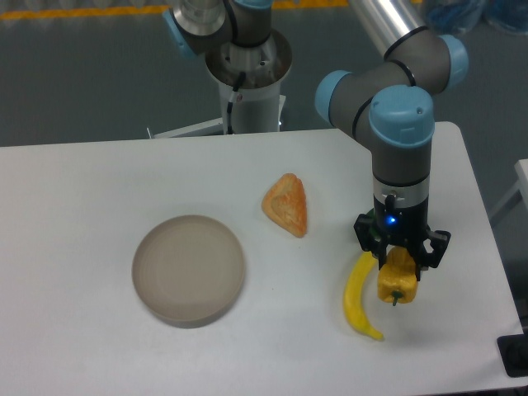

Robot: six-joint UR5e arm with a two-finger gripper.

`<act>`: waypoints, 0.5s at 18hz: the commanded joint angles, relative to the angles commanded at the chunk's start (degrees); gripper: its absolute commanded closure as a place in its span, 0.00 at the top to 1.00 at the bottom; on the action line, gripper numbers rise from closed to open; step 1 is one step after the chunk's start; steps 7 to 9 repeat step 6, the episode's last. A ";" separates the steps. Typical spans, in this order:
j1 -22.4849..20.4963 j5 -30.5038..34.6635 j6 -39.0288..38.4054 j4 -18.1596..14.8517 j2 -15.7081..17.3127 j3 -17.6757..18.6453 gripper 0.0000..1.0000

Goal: Pick up the yellow pepper from the table
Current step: 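Lift the yellow bell pepper and carry it toward the banana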

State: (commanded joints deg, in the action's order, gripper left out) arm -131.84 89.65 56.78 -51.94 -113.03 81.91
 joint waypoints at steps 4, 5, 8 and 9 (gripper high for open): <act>0.09 0.26 -0.09 0.00 -0.09 -0.09 0.55; 0.09 0.26 -0.09 0.00 -0.09 -0.09 0.55; 0.09 0.26 -0.09 0.00 -0.09 0.00 0.55; 0.09 0.26 -0.09 0.00 -0.09 0.00 0.55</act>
